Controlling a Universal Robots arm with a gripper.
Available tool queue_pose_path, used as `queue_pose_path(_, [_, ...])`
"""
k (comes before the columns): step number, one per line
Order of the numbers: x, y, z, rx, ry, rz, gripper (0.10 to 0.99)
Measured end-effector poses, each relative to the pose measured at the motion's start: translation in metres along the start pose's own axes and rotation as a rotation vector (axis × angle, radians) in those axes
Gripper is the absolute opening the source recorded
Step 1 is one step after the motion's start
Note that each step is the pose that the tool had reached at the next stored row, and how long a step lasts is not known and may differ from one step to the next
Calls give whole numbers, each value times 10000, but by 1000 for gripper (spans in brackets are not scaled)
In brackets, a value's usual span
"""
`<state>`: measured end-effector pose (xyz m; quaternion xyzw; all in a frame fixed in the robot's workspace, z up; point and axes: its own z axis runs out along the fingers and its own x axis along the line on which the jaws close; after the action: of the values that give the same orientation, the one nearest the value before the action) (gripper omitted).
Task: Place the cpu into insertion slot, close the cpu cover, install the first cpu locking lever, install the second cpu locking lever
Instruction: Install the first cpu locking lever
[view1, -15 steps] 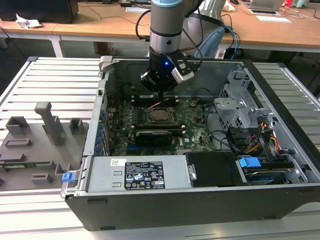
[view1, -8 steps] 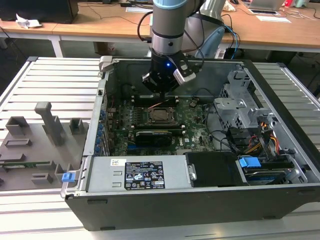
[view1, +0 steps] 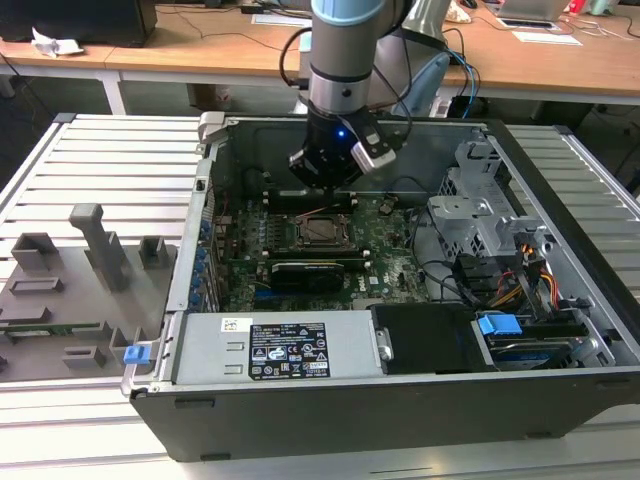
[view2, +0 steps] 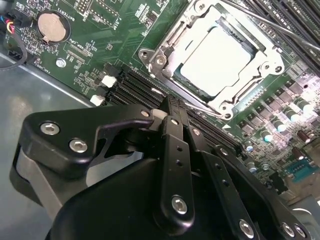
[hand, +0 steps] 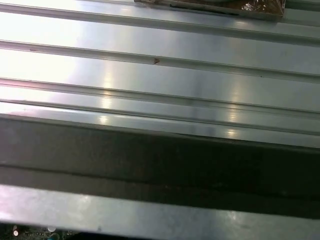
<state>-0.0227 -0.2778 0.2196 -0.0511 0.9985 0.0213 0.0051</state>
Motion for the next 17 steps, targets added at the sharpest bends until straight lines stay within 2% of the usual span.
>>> queue_pose_path(17, [-38,9,137,25,2,0,106])
